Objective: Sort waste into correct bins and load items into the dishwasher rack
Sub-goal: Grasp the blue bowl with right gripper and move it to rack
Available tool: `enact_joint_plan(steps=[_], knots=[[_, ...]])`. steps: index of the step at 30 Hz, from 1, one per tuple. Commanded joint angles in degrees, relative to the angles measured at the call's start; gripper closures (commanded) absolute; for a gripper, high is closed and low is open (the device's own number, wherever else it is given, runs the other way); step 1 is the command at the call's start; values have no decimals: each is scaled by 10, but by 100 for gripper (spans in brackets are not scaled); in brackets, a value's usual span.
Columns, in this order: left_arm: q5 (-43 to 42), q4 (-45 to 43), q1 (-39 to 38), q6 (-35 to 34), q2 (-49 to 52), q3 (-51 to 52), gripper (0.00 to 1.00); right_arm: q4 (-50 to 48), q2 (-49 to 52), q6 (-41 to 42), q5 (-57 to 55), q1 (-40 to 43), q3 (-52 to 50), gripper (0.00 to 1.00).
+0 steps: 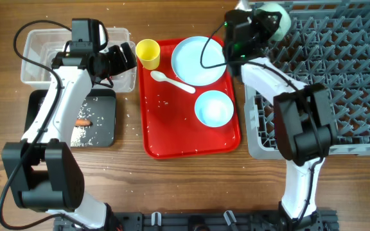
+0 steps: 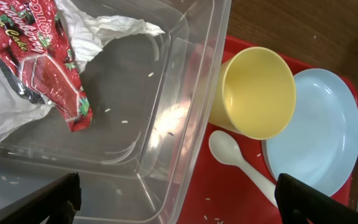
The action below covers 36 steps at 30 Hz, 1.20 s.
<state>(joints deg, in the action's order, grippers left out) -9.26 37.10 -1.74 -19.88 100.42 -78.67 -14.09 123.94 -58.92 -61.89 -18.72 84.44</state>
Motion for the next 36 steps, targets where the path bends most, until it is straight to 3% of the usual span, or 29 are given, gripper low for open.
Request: enact_joint_plan(steps=[1,8,11,13,18,20,22,24,25,27,32,36], knots=[[3,-1,3,-1,5,-7,0,-14,14,4,10,-17,-7,8],[3,-1,3,-1,5,-7,0,-21,-58,15,36,-39,-7,5],[3,-1,3,-1,5,-7,0,26,-116,81,72,-48,-7,5],[3,-1,3,-1,5,-7,0,135,-167,202,139,-59,-7,1],[3,-1,3,-1,5,-7,0,427,-259,515,477,-62,-7,0],[3,-1,3,-1,5,-7,0,559,-288,547,642,-64,-7,0],[3,-1,3,-1,5,-7,0,626,-285,624,720,-64,-14,0],[3,-1,3,-1,5,-7,0,654,-283,699,722,-69,-41,7],[3,-1,3,-1,5,-7,0,669,-283,756,712,-73,-71,22],[3,-1,3,-1,5,-7,0,677,-283,841,696,-79,-120,26],[3,-1,3,-1,5,-7,0,654,-283,941,629,-96,-211,32],[3,-1,3,-1,5,-7,0,573,-282,959,614,-100,-260,40]])
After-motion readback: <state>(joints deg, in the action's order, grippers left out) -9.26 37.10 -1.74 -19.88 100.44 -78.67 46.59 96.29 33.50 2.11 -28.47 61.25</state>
